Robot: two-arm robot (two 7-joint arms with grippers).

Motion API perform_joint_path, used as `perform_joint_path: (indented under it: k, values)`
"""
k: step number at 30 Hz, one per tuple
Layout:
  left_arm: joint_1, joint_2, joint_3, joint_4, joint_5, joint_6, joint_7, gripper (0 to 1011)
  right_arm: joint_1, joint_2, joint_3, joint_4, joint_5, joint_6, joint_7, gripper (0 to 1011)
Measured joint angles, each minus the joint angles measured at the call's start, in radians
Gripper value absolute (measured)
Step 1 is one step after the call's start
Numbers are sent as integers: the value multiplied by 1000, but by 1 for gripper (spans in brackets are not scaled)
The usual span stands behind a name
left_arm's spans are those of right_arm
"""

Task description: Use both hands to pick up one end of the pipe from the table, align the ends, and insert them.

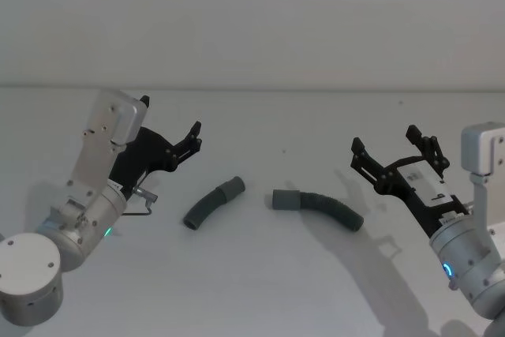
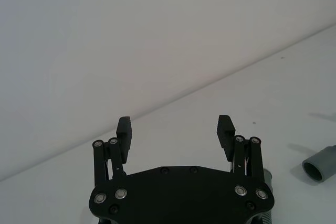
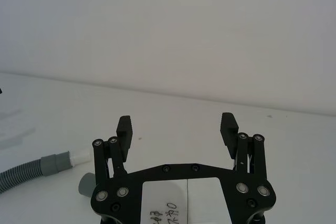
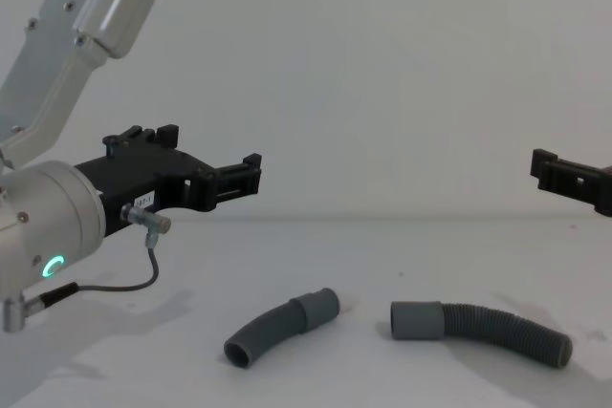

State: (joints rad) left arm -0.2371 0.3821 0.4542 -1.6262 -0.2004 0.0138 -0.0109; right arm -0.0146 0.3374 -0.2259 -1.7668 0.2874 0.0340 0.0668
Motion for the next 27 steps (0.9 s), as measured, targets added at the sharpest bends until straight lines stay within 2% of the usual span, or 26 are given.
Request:
perform_joint_path:
  k: [27]
  values:
    - [0,0,0,0,0,0,0,1000,0,0,0,0,0,0,0,1001]
